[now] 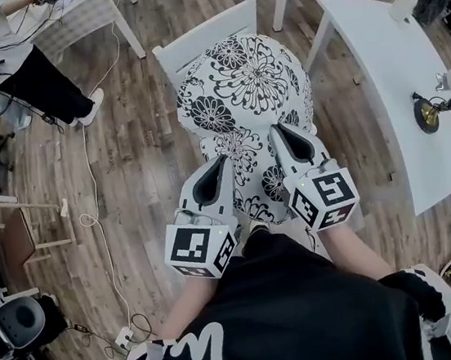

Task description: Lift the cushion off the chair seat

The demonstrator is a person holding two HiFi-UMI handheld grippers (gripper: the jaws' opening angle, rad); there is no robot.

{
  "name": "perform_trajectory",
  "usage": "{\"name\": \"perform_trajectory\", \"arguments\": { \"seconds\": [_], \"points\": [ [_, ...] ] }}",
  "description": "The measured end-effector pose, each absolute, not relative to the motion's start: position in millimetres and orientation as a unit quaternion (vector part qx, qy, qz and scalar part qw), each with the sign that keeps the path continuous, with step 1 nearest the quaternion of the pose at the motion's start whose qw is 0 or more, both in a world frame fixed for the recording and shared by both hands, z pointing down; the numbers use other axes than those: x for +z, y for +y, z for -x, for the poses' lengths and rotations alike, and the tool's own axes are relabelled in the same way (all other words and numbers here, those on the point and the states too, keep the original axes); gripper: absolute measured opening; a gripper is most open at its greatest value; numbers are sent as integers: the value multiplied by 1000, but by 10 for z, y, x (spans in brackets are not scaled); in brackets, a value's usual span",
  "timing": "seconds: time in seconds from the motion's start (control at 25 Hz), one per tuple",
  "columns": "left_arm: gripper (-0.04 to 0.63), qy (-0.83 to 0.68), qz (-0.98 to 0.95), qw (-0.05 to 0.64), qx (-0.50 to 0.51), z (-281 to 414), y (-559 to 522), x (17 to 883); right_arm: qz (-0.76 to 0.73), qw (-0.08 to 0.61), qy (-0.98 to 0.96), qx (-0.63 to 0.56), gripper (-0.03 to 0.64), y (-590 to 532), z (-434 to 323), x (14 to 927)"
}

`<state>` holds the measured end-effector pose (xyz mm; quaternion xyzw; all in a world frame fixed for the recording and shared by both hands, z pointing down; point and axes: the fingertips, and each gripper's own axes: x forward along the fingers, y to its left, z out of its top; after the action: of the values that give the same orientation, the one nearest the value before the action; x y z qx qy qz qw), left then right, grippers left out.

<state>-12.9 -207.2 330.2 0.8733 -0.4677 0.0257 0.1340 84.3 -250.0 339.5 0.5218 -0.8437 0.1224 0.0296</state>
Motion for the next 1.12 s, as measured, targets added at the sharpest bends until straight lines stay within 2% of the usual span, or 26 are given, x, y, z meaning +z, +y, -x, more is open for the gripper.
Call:
{"name": "perform_trajectory", "arguments": {
  "seconds": [0.56, 0.8, 1.12],
  "points": [
    [5, -481, -858, 162, 75, 380, -1767, 3302, -524, 22, -841, 131, 31, -2112, -698, 3164],
    [5, -471, -860, 181, 74, 796, -1005, 3426, -536, 20, -835, 122, 31, -1268, -318, 3205],
    [5, -460, -870, 158, 77, 958, -436, 3311, -550, 16, -828, 110, 31, -667, -125, 3125]
  ]
}}
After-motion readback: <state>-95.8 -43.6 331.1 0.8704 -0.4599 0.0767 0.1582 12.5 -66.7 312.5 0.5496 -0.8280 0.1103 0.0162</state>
